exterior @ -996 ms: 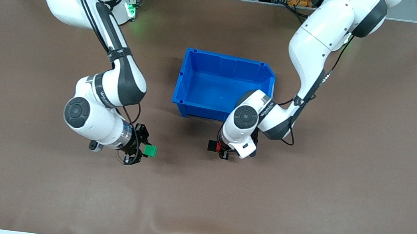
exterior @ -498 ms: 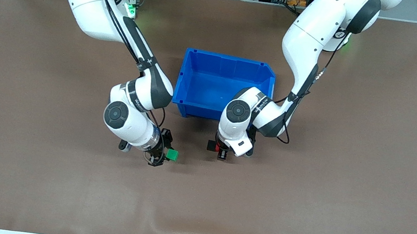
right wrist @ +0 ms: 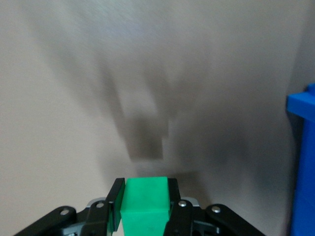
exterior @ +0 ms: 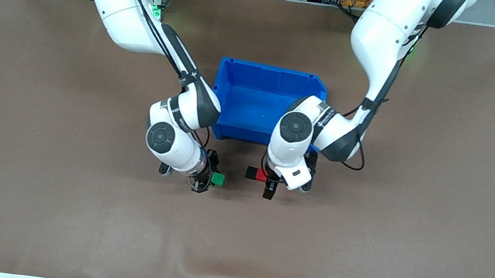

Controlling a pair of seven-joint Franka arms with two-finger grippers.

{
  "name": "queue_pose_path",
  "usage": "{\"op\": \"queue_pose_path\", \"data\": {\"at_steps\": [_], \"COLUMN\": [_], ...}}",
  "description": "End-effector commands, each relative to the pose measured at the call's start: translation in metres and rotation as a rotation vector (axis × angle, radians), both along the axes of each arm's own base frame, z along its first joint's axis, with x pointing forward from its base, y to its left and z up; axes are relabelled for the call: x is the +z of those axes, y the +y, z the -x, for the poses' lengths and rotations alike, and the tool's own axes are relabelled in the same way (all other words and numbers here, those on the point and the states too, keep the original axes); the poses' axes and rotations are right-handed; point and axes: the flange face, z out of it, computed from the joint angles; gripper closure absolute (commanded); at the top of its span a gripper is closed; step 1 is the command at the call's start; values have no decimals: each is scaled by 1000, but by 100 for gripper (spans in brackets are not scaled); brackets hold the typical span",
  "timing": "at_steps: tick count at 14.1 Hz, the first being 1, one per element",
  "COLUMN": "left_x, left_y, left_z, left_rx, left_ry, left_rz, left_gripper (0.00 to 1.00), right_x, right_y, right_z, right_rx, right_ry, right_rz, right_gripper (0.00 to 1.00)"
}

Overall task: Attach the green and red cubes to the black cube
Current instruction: 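Press the red cube onto the black cube while the right gripper approaches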

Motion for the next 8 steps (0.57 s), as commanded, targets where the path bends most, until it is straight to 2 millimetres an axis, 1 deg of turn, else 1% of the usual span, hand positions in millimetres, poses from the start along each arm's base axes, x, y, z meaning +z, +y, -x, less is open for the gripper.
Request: {"op": "queue_pose_path", "data": {"at_steps": [1, 2, 3, 4, 5, 6, 8], "left_x": [32, 40, 45, 49, 55, 61, 78], "left_y": [34, 49, 62, 75, 91, 107, 139], "left_z": [-9, -15, -17, -20, -25, -27, -25], "left_rx": [-82, -108, -149, -185, -205, -230, -289], "left_ry": [16, 24, 40, 50, 54, 56, 60], "left_rz": [-39, -48, -60, -68, -71, -71, -68], "left_gripper": [0, 0, 0, 0, 0, 0, 0], "right_x": [1, -1, -5, -7, -14, -16, -18], "right_y": [19, 22, 23, 27, 29, 33, 37], "right_z": [6, 9, 10, 13, 15, 18, 20], "right_rx": [-22, -19, -18, -11, -13, -15, -13], "right_ry": [8, 14, 18, 20, 28, 30, 29], "right_rz": [-10, -7, -4, -4, 2, 3, 1], "right_gripper": [100, 100, 100, 100, 100, 100, 100]}}
